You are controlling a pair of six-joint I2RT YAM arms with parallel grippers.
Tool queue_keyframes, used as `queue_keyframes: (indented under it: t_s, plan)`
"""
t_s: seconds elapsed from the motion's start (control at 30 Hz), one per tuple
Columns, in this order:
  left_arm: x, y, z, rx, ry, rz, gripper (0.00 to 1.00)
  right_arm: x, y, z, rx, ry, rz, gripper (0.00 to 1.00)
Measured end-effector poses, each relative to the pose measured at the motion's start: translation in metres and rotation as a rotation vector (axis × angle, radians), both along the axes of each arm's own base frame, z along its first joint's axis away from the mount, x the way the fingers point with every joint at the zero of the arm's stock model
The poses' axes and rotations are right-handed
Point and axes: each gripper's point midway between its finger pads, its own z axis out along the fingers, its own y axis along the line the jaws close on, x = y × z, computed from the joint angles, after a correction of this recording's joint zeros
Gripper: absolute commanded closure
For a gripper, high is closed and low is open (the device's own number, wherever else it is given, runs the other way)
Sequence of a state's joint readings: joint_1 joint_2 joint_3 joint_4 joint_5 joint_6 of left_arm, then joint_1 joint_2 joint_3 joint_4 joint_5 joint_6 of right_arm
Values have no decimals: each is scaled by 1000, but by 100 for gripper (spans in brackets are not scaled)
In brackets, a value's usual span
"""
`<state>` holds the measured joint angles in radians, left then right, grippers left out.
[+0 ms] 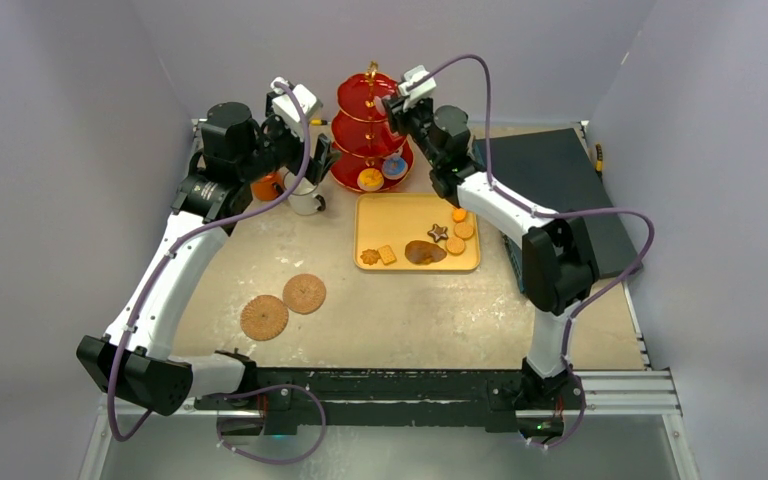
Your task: Serve the afternoon tea
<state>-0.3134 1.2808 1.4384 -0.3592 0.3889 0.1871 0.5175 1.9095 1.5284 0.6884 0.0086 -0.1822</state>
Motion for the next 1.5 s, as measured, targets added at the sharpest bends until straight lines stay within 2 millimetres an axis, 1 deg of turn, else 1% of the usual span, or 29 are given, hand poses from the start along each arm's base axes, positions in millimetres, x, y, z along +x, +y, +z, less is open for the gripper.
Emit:
queue_keyframes:
  t_s: [0.07,0.13,0.23,0.3,0.33,0.57,0.7,0.83,0.9,1.0,1.07,1.13,1.27,1.37,1.43,1.5]
  plan:
    - [0,0,0,0,0,0,19,1,0,-2,-2,6,-1,50]
    - [0,0,0,0,0,0,19,0,0,0,1,3,0,45]
    - [0,0,0,0,0,0,18,0,0,1,4,1,4,40]
    - [0,0,0,0,0,0,17,-2,0,4,6,-2,6,33]
    - [0,0,0,-1,1,-1,17,-3,-1,7,7,-5,7,31]
    - [-1,0,1,-2,-2,-1,17,-17,-6,40,32,-56,24,33]
    - [-3,1,6,-6,-13,-1,18,-33,-15,53,43,-73,24,34]
    - [-4,1,16,-13,-32,-1,18,-57,-31,56,53,-65,11,35]
    - [-5,1,20,-17,-40,-1,18,-70,-43,53,60,-51,-8,35]
    - [-7,2,22,-21,-45,-3,19,-90,-63,37,69,-8,-53,37]
    - [-8,2,23,-25,-44,-2,19,-100,-78,19,79,32,-100,38]
    - [-9,2,24,-26,-45,-2,19,-106,-91,-5,79,91,-149,38]
    - [-9,2,24,-26,-45,-3,20,-115,-116,-69,58,242,-264,39]
    - [-10,1,24,-27,-43,-9,20,-122,-129,-109,35,335,-332,39]
    - [-11,0,24,-28,-43,-13,20,-126,-138,-129,22,379,-374,38]
    - [-11,0,24,-28,-43,-14,20,-128,-144,-140,18,402,-404,38]
